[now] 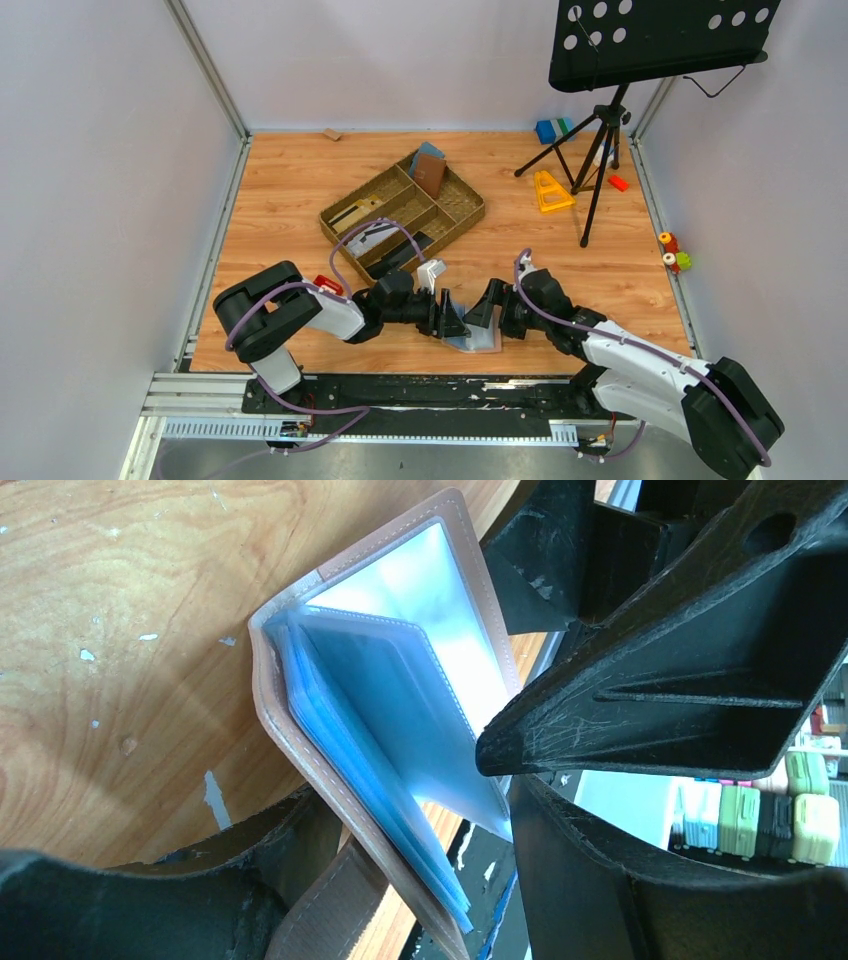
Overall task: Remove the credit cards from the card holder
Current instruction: Remove the credit card from the card holder.
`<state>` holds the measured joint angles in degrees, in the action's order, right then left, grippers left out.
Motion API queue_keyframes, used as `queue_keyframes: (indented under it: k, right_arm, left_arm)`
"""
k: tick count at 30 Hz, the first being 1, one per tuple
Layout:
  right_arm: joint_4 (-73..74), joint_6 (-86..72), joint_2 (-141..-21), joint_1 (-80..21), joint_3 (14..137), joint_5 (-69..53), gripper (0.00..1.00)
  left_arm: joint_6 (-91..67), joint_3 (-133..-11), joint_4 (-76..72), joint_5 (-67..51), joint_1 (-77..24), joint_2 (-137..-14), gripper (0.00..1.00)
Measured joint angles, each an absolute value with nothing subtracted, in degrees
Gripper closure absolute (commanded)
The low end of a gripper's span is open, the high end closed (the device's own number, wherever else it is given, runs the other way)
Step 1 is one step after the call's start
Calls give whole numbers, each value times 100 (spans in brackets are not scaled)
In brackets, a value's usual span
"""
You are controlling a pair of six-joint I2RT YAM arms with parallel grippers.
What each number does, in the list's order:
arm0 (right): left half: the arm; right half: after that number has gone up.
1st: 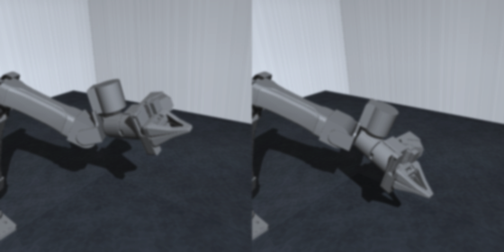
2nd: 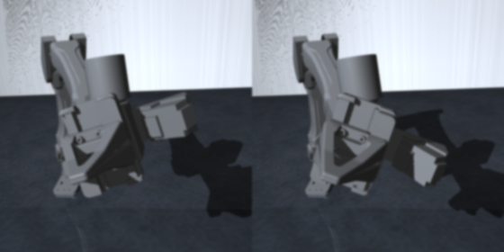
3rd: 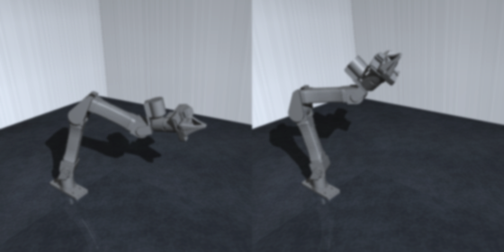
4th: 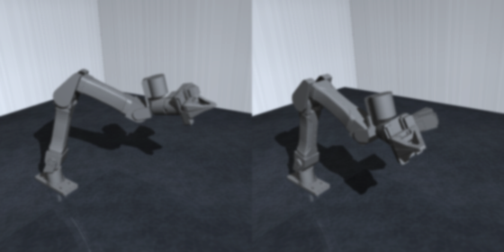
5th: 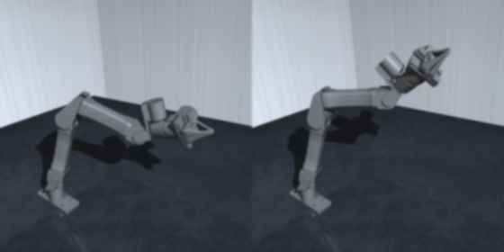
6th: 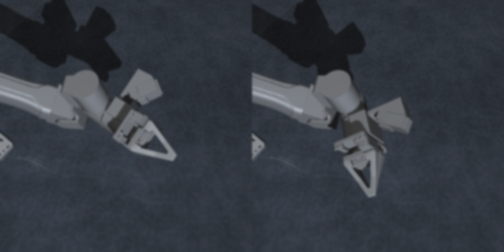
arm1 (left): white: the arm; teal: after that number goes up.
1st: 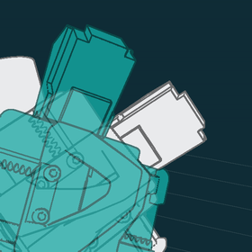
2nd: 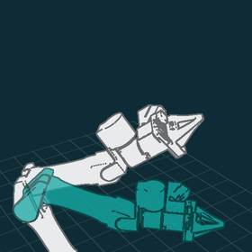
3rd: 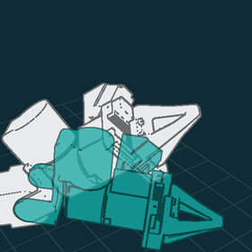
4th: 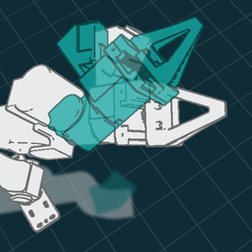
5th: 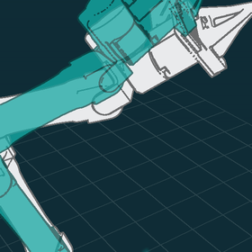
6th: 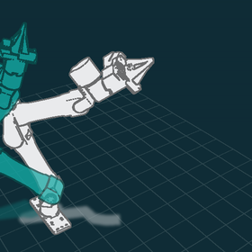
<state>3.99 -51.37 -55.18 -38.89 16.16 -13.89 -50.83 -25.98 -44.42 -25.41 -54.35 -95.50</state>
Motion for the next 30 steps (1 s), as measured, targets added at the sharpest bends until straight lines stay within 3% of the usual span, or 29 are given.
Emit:
queue_keyframes:
  k: [9,14,19,22,30]
  right_arm:
    - [587,-5002,-5577,-3881,1820,-1396,21]
    - [836,-4827,-5835,-3881,2016,-1385,31]
    - [915,-4814,-5830,-3881,2016,-1367,47]
    - [915,-4836,-5732,-3881,2003,-1354,54]
    - [904,-4888,-5393,-3826,1870,-1337,59]
  left_arm:
    - [-5048,-2657,-4320,-2567,-5435,-9553,32]
    - [-4976,-2781,-4121,-2578,-5437,-9553,31]
    - [-4915,-2792,-3953,-2571,-5439,-9535,21]
    - [-4897,-2792,-3892,-2569,-5441,-9456,20]
    - [-4866,-2792,-3765,-2536,-5439,-9295,20]
